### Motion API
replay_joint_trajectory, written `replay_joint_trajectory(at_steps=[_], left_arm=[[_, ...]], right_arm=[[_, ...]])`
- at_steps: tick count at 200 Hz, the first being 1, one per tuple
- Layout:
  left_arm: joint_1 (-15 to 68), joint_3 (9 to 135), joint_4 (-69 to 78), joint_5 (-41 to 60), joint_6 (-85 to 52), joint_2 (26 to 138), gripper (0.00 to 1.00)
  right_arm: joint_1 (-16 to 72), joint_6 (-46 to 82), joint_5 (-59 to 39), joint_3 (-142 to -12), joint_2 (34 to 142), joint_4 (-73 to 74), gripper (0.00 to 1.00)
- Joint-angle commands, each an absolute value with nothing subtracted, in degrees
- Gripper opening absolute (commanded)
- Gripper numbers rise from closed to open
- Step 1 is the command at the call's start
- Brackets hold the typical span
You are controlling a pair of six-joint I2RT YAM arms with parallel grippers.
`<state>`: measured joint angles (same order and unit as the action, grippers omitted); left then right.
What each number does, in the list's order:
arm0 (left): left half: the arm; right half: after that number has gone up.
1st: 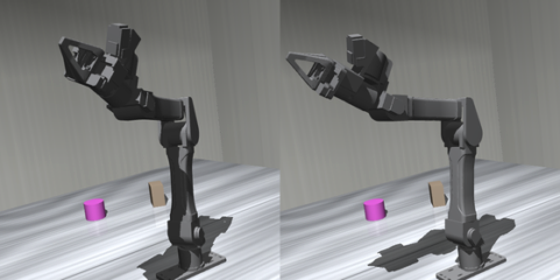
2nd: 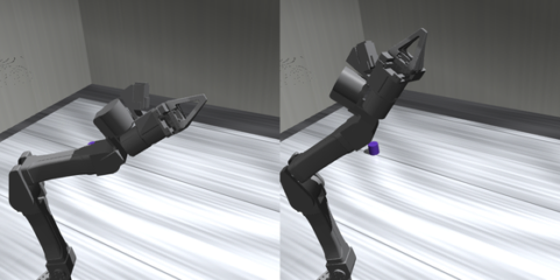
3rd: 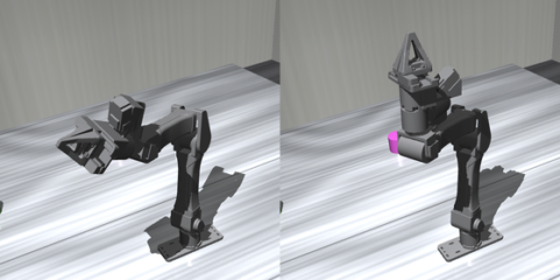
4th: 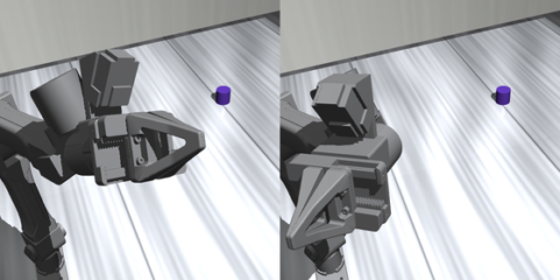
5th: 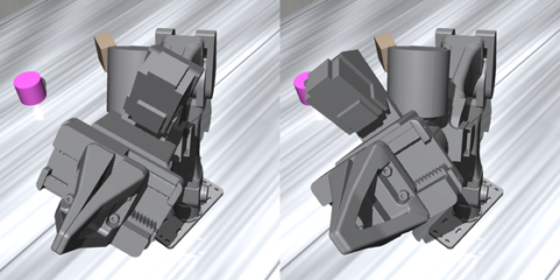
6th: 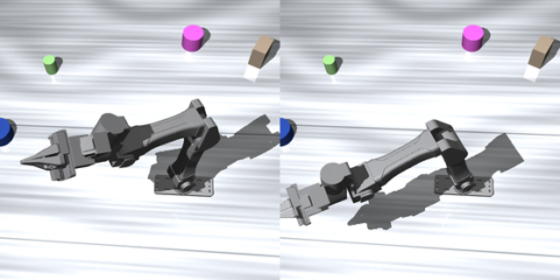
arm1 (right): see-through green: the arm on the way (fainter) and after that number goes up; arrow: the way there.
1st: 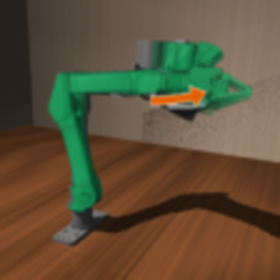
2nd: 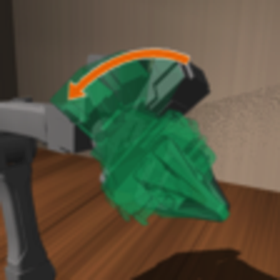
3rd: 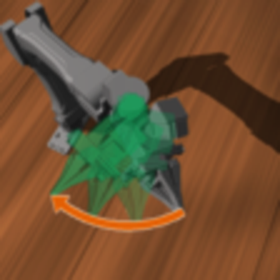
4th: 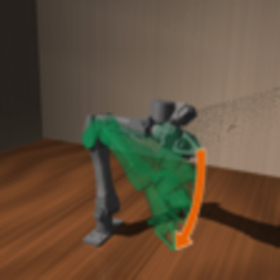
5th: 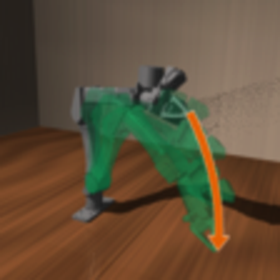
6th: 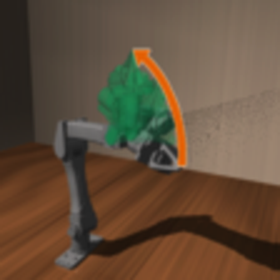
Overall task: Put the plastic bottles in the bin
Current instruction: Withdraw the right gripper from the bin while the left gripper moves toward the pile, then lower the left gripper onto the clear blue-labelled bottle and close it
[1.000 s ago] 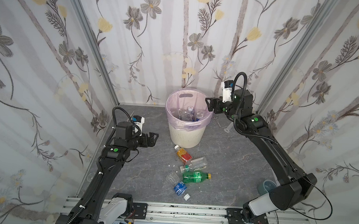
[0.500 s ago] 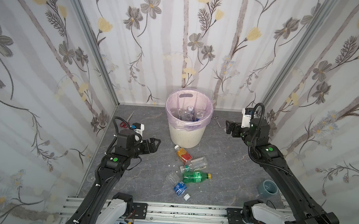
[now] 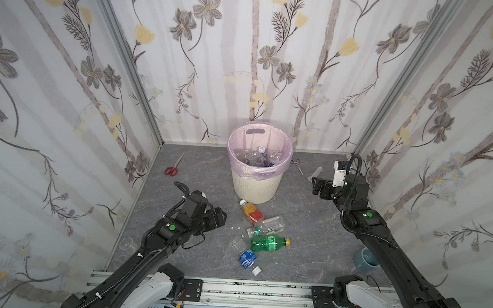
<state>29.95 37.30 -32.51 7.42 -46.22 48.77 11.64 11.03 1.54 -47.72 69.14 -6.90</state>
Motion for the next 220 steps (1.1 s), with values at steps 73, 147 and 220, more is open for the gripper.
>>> replay_joint_trajectory(at_steps=[73,147,220], left_arm=[[46.8,34.8,-32.4,6.7,-66.9,54.7,0.89],[55.1,33.5,-21.5,5.8,-73.3,63.7,0.90],[54.7,30.8,-12.3,9.6,-73.3,70.2,0.88]], right_arm=[[8.4,11.9,-2.5,-43.6,68.7,0.0,0.97],[7.4,12.6,-3.6,-43.6,68.6,0.3,0.97],[7.4,12.5,-2.8,-44.2,67.5,-1.6,0.97]])
